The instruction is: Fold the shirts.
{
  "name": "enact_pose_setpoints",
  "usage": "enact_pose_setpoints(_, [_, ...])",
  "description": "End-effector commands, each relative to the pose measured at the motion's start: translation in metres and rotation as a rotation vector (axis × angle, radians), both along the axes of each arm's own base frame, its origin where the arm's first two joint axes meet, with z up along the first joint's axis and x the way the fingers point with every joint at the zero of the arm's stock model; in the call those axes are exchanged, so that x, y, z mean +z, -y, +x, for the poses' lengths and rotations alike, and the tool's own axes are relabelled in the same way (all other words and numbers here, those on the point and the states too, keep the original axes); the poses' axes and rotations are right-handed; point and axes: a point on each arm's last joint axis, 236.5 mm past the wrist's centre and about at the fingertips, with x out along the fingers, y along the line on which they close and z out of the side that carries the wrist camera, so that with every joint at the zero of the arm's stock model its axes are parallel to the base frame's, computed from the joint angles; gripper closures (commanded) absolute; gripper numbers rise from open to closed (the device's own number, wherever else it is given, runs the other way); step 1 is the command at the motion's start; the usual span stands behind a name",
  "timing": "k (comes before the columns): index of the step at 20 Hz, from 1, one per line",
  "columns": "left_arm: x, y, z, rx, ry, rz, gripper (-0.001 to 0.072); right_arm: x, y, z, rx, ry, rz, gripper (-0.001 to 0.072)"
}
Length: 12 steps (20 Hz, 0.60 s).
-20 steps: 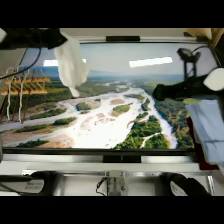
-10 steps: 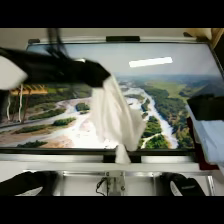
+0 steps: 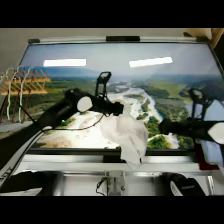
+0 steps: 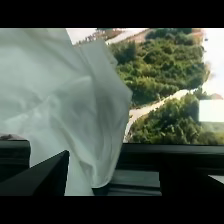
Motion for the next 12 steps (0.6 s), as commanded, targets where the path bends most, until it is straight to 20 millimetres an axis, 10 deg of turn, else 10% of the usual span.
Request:
enact_pose_setpoints(1, [-0.026,-0.053,0.001,0.034,-0.137,0.114,-0.0013,-0.055,-0.011,-0.01,0.059,-0.158,0.025,0.0035])
enact_pose_setpoints(6, [-0.061,-0.142,-0.029,-0.066,-0.35,0.3,-0.0011,-0.092,-0.034,-0.037,0.218,-0.41,0.099,0.0035])
enact_pose_setpoints(12, [-0.116,-0.098,-0.028,0.063,-0.371,0.092,0.0124,-0.112,-0.046,-0.033,0.197,-0.43,0.158,0.0036])
